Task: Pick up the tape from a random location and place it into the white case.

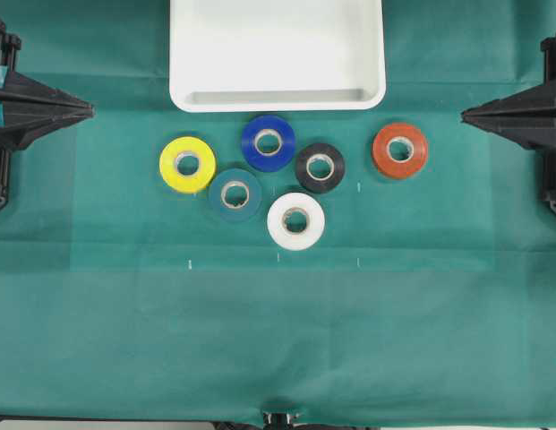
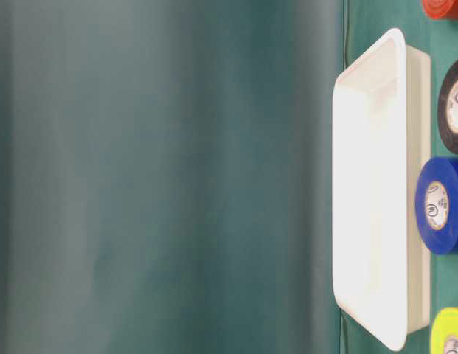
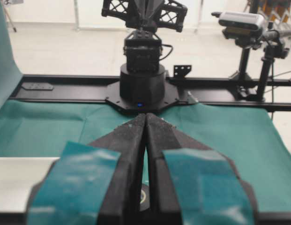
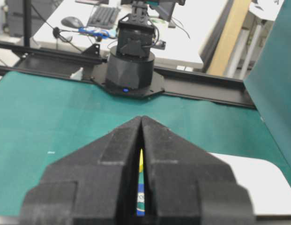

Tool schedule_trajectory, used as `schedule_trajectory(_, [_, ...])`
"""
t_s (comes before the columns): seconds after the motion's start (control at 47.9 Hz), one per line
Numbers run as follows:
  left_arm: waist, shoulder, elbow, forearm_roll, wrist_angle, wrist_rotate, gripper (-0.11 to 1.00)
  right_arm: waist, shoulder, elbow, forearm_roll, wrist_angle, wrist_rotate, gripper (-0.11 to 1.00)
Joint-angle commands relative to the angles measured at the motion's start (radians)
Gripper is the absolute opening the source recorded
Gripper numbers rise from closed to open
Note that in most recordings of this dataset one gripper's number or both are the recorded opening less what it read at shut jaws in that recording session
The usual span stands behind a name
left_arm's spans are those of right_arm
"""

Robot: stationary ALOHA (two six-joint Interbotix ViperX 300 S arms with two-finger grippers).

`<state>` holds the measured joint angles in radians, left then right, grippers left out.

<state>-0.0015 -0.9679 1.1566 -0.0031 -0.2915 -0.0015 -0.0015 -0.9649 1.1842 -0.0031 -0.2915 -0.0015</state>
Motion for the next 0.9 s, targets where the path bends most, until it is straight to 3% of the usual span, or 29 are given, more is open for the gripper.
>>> schedule_trajectory(0.0, [-0.003,0.009,-0.003,-0.003,0.017,0.003,0.02,-0.003,0.009,-0.032,0.006,-0.006,0.005,0.00])
schedule_trajectory(0.543, [-0.023,0.021,-0.005,-0.006,0.028,-0.006,0.02,-0.003,0.026,-0.051,0.005,0.040,0.009,0.00])
schedule_trajectory(0.877, [0.043,0.025,-0.005,-0.006,0.044,-0.006,0.02,-0.003,0.026,-0.051,0.005,0.038,0.009,0.00])
